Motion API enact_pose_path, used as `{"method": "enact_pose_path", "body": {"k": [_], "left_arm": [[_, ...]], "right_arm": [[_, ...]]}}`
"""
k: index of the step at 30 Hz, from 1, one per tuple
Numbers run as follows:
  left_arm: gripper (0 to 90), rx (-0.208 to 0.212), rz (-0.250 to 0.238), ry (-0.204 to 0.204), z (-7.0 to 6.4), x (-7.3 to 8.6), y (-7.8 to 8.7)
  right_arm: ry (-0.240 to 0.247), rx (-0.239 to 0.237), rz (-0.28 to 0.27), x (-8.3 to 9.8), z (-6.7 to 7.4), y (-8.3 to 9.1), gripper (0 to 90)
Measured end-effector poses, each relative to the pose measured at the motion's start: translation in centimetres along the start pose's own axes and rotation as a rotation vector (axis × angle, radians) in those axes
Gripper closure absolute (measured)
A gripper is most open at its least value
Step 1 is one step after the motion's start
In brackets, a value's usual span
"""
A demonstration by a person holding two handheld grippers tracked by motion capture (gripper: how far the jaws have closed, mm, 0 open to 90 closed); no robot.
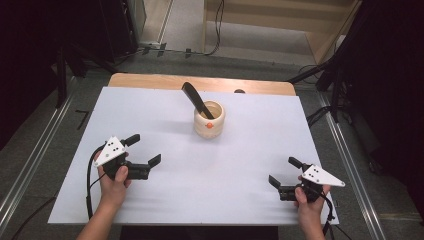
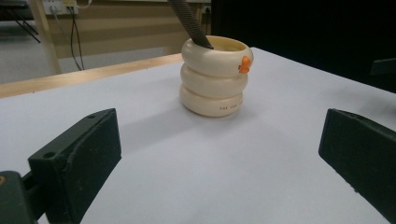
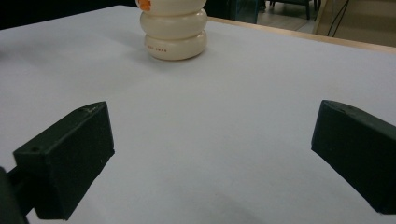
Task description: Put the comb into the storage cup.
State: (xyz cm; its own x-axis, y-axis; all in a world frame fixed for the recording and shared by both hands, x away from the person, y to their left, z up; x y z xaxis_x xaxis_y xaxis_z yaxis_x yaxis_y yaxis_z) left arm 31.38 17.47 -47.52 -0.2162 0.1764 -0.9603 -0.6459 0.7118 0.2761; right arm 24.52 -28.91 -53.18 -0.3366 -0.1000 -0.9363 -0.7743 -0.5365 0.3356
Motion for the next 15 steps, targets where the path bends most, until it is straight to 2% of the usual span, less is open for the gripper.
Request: {"method": "enact_pose_path", "body": {"k": [15], "left_arm": [[0.0, -0.035, -0.001, 0.011, 0.5, 1.6, 3.2]], "right_arm": [[0.0, 0.002, -0.002, 0.0, 0.0, 0.0, 0.0]]}}
Point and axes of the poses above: each handheld gripper's, and its own axes: y roughly backward along the jaws, x roughly out of its underside, z roughly to its left, the point moved 5 cm from there along -y, roughly forward along the jaws, and after that the axes turned 2 degrees about -y, right-handed, at the moved point
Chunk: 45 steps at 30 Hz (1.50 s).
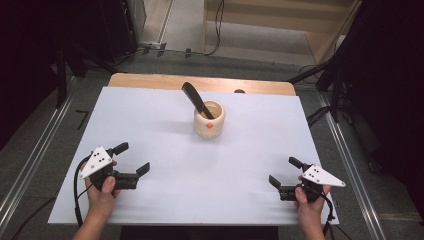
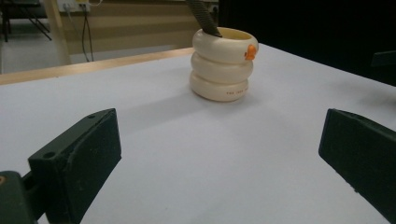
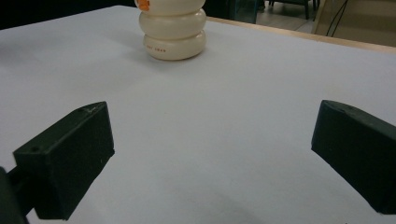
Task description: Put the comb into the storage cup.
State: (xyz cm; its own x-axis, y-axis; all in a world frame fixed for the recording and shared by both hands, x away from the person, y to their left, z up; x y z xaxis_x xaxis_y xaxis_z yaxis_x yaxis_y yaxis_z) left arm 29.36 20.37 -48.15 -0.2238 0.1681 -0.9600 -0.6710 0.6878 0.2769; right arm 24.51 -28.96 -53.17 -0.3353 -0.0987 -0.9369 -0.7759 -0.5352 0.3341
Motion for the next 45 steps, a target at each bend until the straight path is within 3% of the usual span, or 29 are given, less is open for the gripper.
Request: {"method": "enact_pose_path", "body": {"k": [21, 45], "left_arm": [[0.0, -0.074, -0.003, 0.022, 2.4, 1.4, 4.8], [0.0, -0.169, 0.001, 0.062, 5.8, 2.9, 7.7]], "right_arm": [[0.001, 0.007, 0.002, 0.0, 0.0, 0.0, 0.0], [0.0, 0.007, 0.002, 0.0, -0.1, 0.0, 0.0]]}}
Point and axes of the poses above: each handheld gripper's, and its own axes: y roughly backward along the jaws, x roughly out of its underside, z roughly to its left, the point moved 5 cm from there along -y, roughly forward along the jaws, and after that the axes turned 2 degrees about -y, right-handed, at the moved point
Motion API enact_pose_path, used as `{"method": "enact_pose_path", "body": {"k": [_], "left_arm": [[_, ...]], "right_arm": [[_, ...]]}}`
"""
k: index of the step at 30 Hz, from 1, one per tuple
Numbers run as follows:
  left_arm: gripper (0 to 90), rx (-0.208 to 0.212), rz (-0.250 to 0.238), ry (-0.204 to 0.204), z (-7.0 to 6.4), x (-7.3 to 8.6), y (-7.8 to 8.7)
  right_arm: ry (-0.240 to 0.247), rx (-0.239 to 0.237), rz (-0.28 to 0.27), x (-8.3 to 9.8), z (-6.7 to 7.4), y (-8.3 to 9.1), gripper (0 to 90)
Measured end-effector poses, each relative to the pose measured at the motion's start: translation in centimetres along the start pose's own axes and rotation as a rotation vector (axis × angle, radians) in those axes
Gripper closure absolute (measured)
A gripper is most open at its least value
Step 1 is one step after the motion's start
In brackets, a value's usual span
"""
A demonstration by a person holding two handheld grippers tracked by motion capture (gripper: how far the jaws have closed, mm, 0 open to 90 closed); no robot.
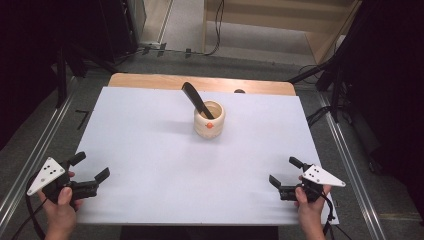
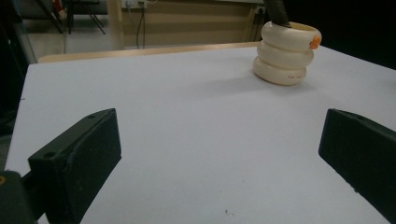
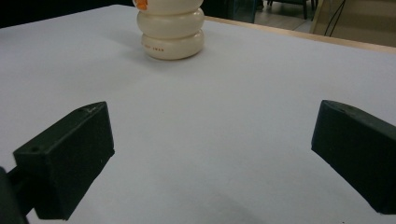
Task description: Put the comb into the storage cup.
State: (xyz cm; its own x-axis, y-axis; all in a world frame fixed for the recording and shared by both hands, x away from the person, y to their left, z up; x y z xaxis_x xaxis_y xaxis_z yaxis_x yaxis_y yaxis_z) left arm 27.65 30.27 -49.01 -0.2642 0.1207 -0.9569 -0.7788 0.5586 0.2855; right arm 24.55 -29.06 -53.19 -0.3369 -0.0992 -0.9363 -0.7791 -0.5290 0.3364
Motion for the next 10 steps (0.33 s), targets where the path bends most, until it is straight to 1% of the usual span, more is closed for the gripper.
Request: {"method": "enact_pose_path", "body": {"k": [2, 6, 10], "left_arm": [[0.0, -0.007, 0.008, 0.003, 0.33, 0.25, 0.03], [0.0, -0.009, 0.008, 0.019, 0.58, 0.53, 0.03], [0.0, -0.011, 0.017, 0.018, 0.66, 0.73, -0.12]], "right_arm": [[-0.002, 0.001, 0.001, 0.0, -0.03, 0.02, 0.0], [-0.003, 0.001, 0.0, 0.0, -0.03, 0.01, 0.0], [-0.003, 0.002, -0.003, -0.01, -0.06, 0.01, 0.0]]}}
Point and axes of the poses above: each handheld gripper's, and its own axes: y roughly backward along the jaws, x roughly out of its underside, z roughly to its left, the point moved 5 cm from there along -y, roughly forward along the jaws, and after that the axes turned 2 degrees about -y, right-handed, at the moved point
